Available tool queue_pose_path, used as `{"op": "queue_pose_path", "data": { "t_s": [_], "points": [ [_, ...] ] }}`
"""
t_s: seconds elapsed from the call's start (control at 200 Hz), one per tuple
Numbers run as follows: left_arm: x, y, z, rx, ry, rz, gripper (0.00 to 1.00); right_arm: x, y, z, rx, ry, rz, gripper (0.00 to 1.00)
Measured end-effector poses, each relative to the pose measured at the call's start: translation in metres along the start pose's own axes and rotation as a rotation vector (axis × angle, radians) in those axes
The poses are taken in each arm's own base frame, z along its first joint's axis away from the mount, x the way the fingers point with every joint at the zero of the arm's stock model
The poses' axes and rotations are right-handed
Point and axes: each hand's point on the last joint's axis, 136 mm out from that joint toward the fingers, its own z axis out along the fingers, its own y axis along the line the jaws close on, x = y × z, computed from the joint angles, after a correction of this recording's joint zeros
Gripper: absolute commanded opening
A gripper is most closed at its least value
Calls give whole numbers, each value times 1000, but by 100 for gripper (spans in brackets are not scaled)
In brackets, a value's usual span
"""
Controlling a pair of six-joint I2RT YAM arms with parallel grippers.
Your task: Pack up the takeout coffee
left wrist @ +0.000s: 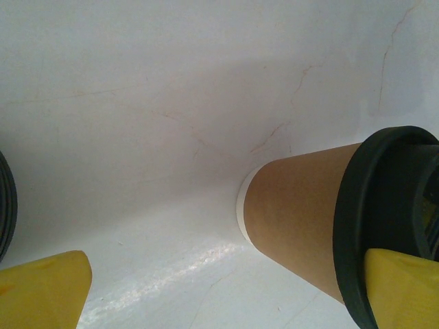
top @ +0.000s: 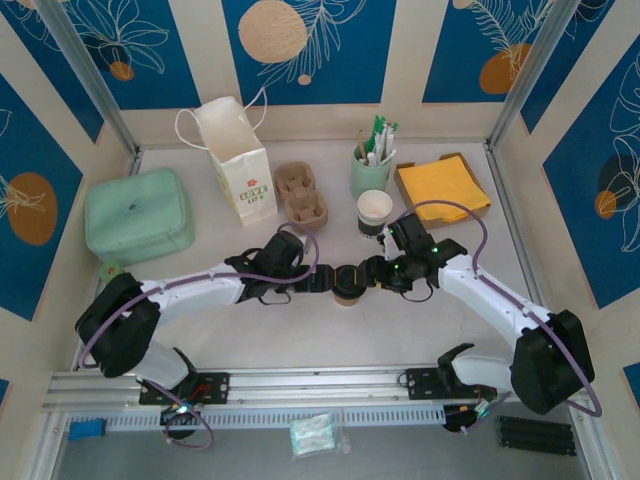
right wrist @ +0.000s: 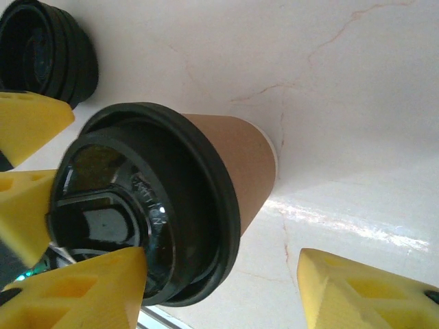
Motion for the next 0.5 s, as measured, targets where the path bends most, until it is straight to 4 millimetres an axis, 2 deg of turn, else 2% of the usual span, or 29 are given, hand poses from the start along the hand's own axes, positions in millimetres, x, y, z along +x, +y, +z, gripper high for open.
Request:
{"op": "queue_pose_path", "data": {
  "t_s": [0.3, 0.5],
  "points": [
    [0, 1, -4, -27, 18, 6, 100, -17, 5, -24, -62, -79, 26, 60],
    [-1, 2, -5, -41, 24, 4, 100, -15, -5, -23, -58, -76, 59, 56]
  ]
}}
